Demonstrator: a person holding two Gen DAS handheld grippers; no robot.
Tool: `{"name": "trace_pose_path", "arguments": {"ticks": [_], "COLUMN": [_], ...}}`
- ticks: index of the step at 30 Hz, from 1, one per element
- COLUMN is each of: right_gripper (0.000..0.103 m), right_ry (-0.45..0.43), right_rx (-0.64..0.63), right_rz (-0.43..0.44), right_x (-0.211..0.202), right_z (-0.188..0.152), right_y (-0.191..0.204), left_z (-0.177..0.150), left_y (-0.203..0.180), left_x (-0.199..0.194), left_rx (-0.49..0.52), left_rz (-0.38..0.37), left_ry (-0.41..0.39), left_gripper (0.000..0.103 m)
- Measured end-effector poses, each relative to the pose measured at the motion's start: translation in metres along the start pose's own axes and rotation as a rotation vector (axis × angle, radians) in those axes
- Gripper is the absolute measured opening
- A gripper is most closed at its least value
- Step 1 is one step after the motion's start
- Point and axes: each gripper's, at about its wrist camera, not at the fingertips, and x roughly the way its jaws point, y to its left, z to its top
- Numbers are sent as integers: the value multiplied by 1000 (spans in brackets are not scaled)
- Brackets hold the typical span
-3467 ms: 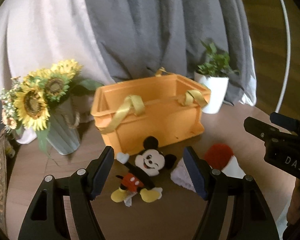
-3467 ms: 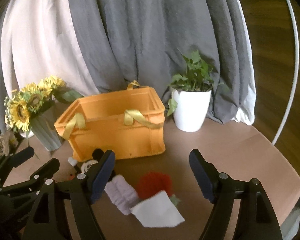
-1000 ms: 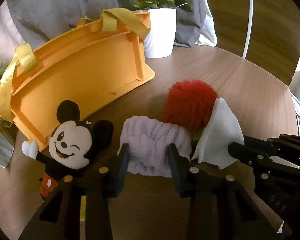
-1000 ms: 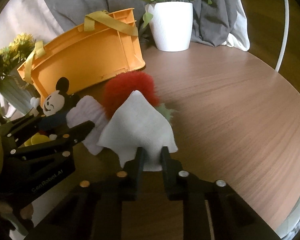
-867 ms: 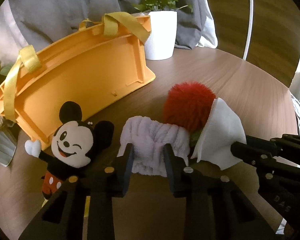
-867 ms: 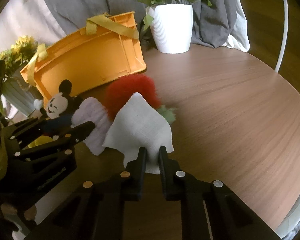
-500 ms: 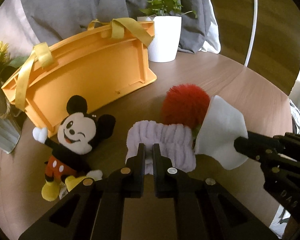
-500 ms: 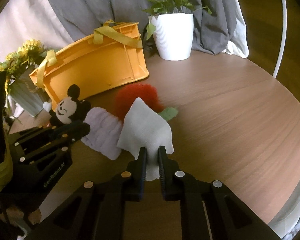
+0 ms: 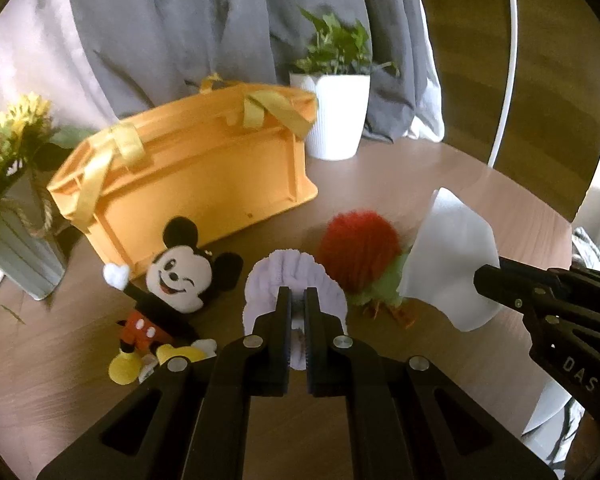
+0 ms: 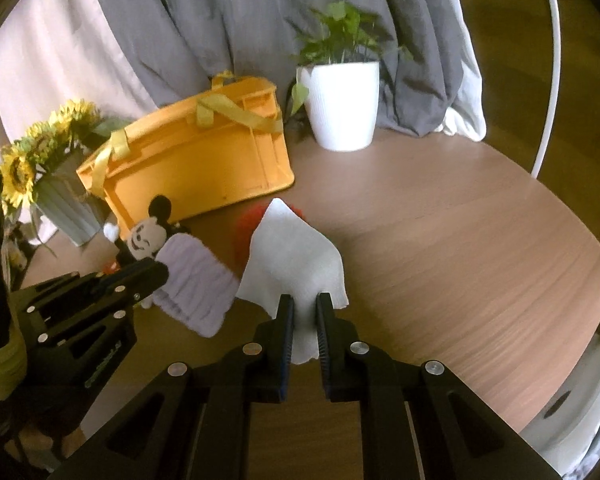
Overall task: Organize soft objects
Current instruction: 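Carry the wristband with the left tool while the right tool carries the tissue over the crate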
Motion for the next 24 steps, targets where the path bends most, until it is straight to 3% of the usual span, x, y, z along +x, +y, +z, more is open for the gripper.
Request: {"name": "trace_pose_path", "arguments": {"ticks": [24], "right_gripper": [13], "right_ry": [-171], "right_rx": [-81], "right_rz": [109], "right_x": [-36], "right_z": [58], "right_y": [18], "left_z": [50], "left_y": [21], "left_x": [-77], "left_rx": [-141], "left_rz": [143], "left_ry": [-205], "left_gripper": [7]}}
